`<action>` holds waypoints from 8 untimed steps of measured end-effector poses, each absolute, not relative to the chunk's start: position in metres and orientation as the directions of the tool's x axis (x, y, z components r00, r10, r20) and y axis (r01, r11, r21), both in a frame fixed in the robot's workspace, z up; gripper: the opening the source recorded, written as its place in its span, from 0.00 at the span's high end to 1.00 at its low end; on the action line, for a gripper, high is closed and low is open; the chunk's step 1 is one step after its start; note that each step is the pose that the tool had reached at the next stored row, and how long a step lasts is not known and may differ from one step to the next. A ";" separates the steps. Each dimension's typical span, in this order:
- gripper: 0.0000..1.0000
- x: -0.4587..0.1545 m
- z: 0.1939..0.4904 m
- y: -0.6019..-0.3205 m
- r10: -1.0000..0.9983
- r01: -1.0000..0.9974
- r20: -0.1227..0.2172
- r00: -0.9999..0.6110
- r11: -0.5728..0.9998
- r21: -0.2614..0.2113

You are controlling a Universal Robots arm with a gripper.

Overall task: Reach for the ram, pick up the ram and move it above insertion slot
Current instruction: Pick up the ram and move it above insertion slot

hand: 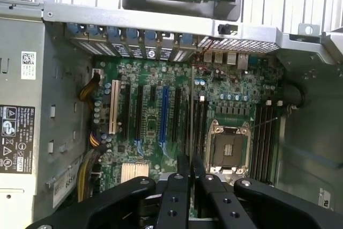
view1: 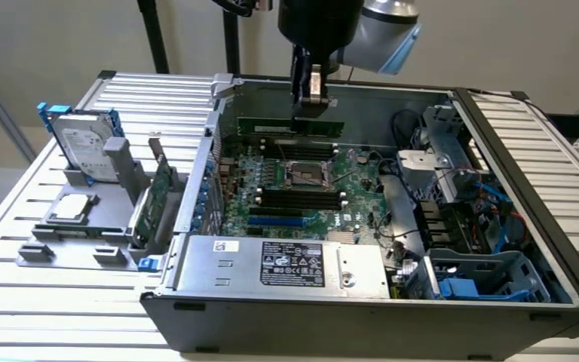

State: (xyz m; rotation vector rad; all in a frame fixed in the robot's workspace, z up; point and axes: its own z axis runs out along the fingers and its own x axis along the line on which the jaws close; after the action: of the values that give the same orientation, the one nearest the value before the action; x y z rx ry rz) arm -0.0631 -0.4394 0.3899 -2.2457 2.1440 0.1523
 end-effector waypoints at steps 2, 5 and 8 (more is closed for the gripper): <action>0.87 -0.060 0.389 -0.439 -0.995 -0.998 -0.094 0.041 -0.045 0.042; 0.87 -0.055 0.388 -0.439 -0.995 -0.998 -0.093 0.036 -0.039 0.040; 0.87 -0.051 0.386 -0.438 -0.995 -0.999 -0.093 0.029 -0.032 0.039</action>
State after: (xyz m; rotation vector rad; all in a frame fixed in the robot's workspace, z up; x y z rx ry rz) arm -0.0512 -0.4382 0.3865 -2.2258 2.1590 0.1462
